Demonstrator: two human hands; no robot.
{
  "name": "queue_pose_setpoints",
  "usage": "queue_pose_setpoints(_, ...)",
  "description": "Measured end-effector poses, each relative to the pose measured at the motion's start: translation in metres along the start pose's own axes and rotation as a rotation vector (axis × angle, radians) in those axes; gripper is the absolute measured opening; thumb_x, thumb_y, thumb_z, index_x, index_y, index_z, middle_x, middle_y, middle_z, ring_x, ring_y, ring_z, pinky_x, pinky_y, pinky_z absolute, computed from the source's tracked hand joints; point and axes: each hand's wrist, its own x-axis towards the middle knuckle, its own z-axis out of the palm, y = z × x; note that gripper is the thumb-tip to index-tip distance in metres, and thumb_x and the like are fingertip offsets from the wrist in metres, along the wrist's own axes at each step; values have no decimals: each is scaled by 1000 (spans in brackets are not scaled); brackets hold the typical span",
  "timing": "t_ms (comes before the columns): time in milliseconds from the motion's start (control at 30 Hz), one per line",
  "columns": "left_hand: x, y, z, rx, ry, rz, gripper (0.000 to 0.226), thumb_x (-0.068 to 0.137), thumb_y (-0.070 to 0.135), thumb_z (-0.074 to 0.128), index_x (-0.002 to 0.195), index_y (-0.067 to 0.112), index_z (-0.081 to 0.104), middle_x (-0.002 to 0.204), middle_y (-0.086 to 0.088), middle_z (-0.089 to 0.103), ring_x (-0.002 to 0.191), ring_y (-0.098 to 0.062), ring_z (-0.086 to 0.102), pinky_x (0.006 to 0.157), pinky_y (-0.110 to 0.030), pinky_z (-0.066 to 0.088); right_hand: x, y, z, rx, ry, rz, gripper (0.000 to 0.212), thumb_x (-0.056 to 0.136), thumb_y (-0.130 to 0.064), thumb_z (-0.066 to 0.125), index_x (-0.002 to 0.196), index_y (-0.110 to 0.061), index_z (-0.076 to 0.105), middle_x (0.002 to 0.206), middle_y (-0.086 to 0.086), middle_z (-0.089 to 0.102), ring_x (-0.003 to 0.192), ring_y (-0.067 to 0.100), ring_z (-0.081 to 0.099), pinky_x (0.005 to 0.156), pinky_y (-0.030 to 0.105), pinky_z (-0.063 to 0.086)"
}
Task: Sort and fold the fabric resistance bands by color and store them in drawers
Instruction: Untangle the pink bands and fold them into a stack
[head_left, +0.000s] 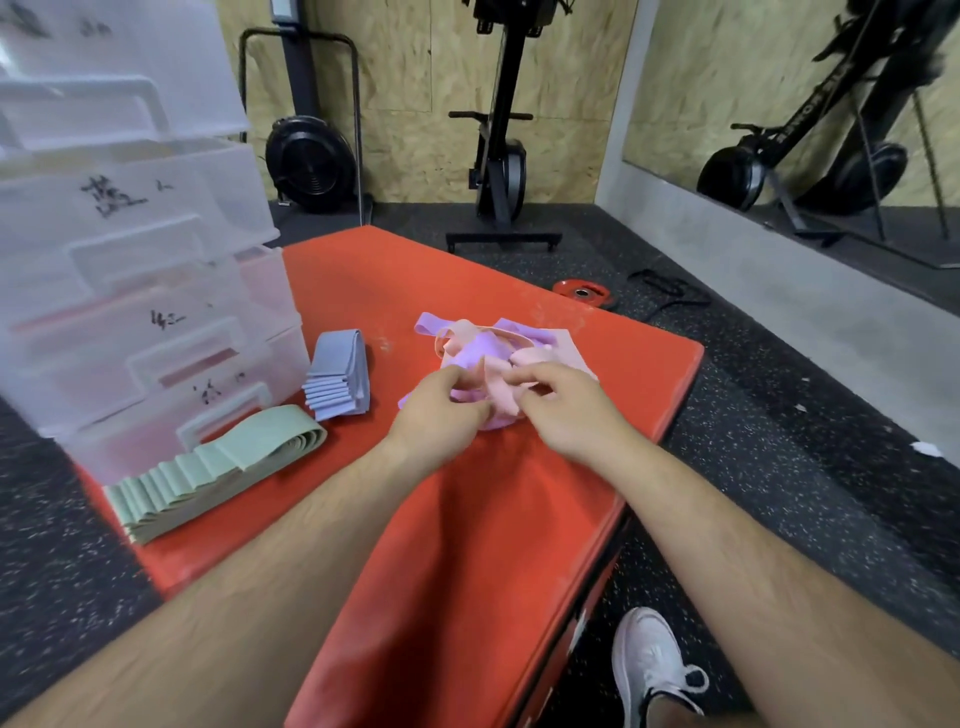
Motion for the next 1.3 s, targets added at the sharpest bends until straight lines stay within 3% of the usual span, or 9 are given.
queue_pose_setpoints(133,-9,5,-17,-205,56,20,21,87,24,69,108,23,66,97,3,68,79,-11,63,69,-26,50,-6,-28,-3,255,53,16,31,97,-7,54,120,-20,71,100,-11,65,76,-3,59,69,4,43)
queue_pose_setpoints(233,-13,7,-33,-312,48,35,23,86,30,72,107,23,67,104,7,70,95,-7,65,73,-27,50,-10,-41,2,374,19,16,32,96,-13,57,120,-29,71,107,-7,73,87,11,69,92,28,55)
queue_pose_setpoints(433,-21,8,-69,-519,-62,-44,47,75,43,79,109,13,67,103,-7,74,93,-23,71,82,-36,55,-19,-70,16,556,13,-41,30,96,-7,58,113,-27,72,108,7,74,84,13,68,89,30,55)
queue_pose_setpoints(633,-22,-1,-96,-431,-42,-23,13,82,11,75,82,19,65,79,-3,67,68,-19,62,57,-28,46,-20,-71,28,252,55,-132,21,92,-16,60,100,-31,73,92,-12,68,79,2,65,84,27,53)
queue_pose_setpoints(800,-33,-11,-109,-246,-135,50,12,80,13,75,86,20,66,79,-5,65,64,-15,56,57,-29,41,-23,-70,35,37,-34,-316,48,73,-22,52,117,-36,64,128,-11,56,123,12,51,105,37,45)
queue_pose_setpoints(867,-38,-10,-113,-242,-192,70,14,81,14,75,92,15,67,82,-6,66,68,-15,56,63,-28,41,-21,-75,36,248,-257,-232,56,73,-17,54,128,-28,60,127,-4,62,116,10,59,98,29,48)
queue_pose_setpoints(967,-45,-10,-123,-232,-273,65,22,76,17,79,95,13,70,90,-10,68,80,-20,59,77,-34,46,-19,-70,35,315,-435,-178,32,83,-10,67,115,-14,67,82,-6,64,75,10,56,72,23,44)
queue_pose_setpoints(1167,-59,-12,-134,-95,-384,54,14,83,9,76,96,10,71,78,0,66,64,-8,60,57,-19,48,-19,-61,10,9,-583,-61,16,79,-38,80,82,-23,74,71,-15,63,71,2,55,70,20,39)
queue_pose_setpoints(1300,-59,-24,-143,47,-445,49,40,65,42,88,91,17,73,79,-3,62,69,-13,54,67,-28,41,-25,-53,-5,-17,-616,-11,14,81,-32,81,79,-19,75,68,-12,60,65,2,54,70,22,40)
